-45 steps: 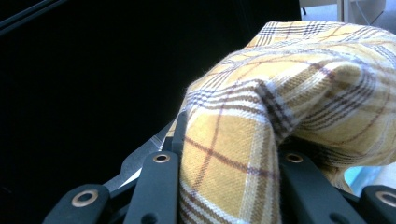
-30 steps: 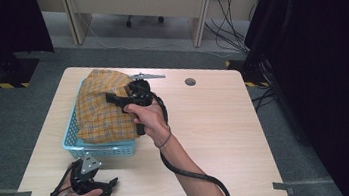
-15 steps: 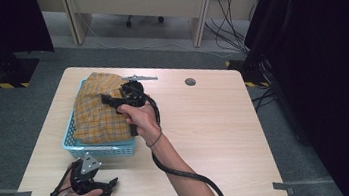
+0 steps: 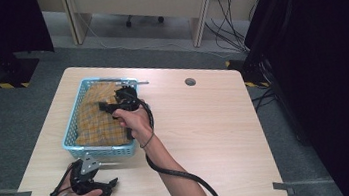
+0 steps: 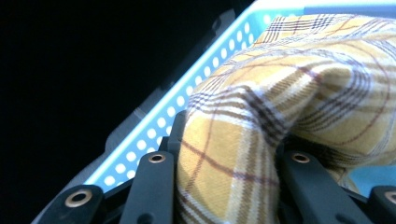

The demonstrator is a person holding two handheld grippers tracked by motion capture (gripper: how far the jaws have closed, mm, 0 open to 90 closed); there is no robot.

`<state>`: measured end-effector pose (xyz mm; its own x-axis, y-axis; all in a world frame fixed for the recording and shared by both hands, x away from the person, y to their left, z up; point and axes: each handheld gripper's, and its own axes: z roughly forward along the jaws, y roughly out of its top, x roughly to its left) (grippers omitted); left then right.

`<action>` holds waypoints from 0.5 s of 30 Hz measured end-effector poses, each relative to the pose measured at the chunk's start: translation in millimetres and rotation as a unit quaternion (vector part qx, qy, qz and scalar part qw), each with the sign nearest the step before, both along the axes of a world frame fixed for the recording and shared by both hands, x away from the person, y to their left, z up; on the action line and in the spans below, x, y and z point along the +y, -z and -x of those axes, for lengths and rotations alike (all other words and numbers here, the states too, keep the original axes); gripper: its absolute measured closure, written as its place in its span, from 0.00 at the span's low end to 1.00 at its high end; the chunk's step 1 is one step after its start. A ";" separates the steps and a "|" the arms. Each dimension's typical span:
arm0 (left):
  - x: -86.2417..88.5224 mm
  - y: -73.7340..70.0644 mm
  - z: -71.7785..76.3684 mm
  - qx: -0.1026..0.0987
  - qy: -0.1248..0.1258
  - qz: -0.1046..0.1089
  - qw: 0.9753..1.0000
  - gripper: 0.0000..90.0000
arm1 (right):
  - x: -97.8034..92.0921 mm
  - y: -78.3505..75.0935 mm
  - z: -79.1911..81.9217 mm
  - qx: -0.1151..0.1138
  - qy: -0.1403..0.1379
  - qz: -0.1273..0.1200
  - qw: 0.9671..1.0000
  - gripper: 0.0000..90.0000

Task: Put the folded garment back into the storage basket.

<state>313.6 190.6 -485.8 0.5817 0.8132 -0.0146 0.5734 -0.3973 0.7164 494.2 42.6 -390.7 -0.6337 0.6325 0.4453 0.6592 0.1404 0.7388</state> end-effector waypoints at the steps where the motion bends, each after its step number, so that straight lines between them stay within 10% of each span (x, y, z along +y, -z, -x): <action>1: 0.0 0.0 0.0 0.000 0.000 0.000 1.000 0.00 | 0.4 2.3 -0.7 0.003 -0.001 0.005 1.000 0.75; 15: 0.0 0.0 0.0 0.000 0.000 0.000 1.000 0.00 | -9.4 -4.3 -4.2 -0.010 -0.031 0.077 0.997 0.66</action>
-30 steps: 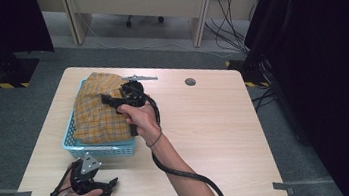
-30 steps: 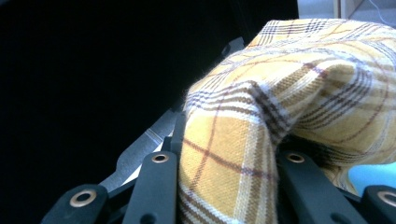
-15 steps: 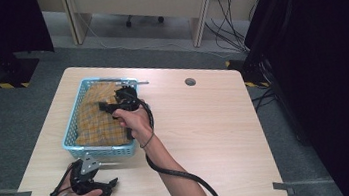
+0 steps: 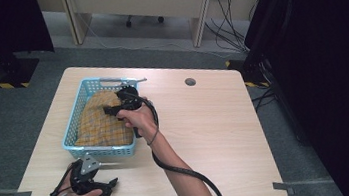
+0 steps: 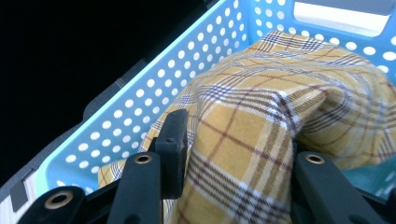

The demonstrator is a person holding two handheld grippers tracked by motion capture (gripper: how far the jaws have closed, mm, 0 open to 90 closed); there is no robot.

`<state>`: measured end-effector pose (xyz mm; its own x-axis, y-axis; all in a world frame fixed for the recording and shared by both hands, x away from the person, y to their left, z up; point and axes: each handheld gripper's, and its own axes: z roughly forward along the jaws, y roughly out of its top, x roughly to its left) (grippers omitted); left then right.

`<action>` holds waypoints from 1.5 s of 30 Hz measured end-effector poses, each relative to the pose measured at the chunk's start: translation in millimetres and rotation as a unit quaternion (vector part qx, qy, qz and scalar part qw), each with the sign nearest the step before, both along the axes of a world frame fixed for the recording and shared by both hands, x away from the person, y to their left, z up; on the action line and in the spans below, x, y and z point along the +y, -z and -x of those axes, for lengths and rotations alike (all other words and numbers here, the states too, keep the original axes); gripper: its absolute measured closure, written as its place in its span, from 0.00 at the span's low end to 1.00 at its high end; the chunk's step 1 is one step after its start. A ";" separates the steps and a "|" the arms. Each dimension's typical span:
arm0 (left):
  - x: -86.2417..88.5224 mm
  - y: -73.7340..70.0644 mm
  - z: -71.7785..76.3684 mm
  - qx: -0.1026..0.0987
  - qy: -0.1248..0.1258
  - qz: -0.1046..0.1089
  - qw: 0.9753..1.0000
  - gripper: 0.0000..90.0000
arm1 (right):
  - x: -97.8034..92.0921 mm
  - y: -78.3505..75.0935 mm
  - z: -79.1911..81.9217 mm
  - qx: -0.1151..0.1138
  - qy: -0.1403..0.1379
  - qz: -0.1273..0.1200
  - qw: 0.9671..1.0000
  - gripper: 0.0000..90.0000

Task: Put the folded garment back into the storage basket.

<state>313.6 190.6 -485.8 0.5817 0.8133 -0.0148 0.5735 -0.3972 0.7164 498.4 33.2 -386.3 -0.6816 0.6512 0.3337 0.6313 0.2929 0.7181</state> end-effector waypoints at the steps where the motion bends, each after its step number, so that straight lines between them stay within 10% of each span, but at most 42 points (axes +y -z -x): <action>1: 0.0 0.0 0.0 0.000 0.000 0.000 1.000 0.00 | -1.3 -0.5 0.3 0.001 0.000 0.001 1.000 0.66; 24: -0.1 0.0 0.0 0.000 -0.001 0.000 1.000 0.00 | -62.3 -16.1 -0.5 -0.008 0.026 -0.026 0.999 0.58; 33: -0.1 0.0 0.0 0.000 -0.001 0.000 1.000 0.00 | -77.3 -14.5 1.3 0.008 0.040 -0.044 0.998 0.28; 45: -0.1 0.1 0.0 0.000 -0.001 0.000 1.000 0.00 | -98.0 -8.4 6.3 -0.001 0.066 -0.041 0.997 0.15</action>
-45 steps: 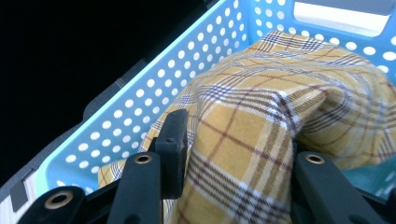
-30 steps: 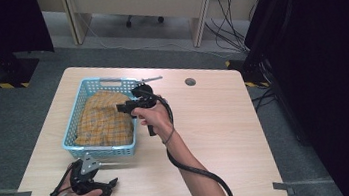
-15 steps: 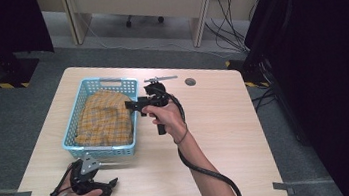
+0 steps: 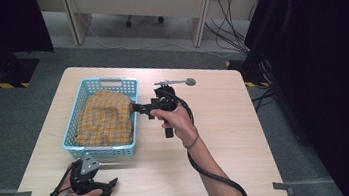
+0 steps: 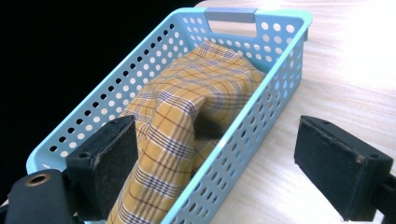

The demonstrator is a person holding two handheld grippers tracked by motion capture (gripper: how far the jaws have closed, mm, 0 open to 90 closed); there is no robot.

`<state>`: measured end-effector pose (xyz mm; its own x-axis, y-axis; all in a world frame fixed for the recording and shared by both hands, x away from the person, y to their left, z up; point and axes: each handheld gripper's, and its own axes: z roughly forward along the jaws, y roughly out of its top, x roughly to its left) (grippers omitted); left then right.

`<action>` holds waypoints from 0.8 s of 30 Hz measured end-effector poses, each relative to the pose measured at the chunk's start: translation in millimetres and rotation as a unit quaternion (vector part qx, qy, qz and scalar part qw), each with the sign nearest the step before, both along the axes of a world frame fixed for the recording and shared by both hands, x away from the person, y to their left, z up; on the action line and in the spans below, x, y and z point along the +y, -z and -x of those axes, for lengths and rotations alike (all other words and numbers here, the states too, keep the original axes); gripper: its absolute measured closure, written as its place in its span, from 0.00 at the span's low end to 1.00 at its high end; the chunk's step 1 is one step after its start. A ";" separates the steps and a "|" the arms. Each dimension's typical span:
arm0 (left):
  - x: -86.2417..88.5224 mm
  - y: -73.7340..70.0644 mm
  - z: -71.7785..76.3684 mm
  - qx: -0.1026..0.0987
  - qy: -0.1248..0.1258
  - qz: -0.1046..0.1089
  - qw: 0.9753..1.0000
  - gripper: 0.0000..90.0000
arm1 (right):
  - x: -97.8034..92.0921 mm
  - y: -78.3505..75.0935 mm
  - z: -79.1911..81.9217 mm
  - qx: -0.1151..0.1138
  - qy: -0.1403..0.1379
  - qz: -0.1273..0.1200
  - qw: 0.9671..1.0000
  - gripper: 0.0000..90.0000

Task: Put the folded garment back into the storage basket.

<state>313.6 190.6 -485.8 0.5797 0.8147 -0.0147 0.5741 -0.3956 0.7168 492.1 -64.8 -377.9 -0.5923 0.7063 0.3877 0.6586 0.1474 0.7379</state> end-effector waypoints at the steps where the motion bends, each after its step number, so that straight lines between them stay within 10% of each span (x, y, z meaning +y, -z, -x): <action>1: 0.0 0.0 0.0 0.000 0.000 0.000 1.000 0.00 | -1.3 0.6 0.3 0.000 0.001 -0.001 1.000 0.15; 24: -0.1 0.2 0.0 -0.001 -0.002 0.001 1.000 0.00 | -27.7 15.9 12.9 0.004 0.016 -0.006 1.000 0.09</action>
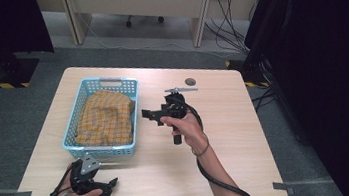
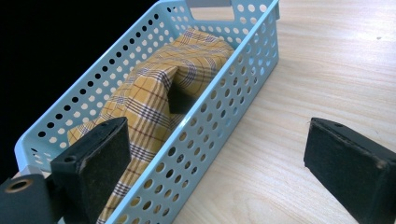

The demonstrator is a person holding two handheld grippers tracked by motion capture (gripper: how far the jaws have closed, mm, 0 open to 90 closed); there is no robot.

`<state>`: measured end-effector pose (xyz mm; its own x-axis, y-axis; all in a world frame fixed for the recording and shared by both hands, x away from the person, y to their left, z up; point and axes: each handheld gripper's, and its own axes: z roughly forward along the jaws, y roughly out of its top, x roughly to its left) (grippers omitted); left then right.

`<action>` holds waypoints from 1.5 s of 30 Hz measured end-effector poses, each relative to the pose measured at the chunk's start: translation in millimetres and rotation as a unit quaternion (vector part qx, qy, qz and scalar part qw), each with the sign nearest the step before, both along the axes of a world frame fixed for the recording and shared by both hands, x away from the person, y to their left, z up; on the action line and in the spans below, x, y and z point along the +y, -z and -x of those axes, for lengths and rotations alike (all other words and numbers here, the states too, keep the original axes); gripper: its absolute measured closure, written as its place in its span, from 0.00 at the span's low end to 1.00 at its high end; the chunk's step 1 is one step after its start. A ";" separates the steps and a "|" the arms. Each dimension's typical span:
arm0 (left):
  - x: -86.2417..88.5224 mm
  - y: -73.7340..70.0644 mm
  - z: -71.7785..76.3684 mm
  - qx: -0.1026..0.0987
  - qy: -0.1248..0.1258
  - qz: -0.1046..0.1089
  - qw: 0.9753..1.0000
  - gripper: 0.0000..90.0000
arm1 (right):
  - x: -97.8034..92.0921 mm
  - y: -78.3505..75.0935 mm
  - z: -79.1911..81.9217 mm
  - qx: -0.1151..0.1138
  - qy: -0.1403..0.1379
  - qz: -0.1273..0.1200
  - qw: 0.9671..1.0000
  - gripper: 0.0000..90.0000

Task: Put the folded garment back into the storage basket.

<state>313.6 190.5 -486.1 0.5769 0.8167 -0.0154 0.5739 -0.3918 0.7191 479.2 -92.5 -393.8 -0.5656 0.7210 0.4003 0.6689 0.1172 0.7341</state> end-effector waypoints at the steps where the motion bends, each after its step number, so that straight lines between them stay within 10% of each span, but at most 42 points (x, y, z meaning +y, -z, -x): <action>1: 0.0 0.0 0.0 0.000 0.000 0.000 1.000 0.00 | -0.7 0.1 0.6 -0.001 0.000 0.000 1.000 0.09; 45: 0.2 0.0 -0.1 0.000 -0.002 0.000 1.000 0.00 | -23.4 11.4 35.3 -0.047 -0.018 0.010 0.999 0.07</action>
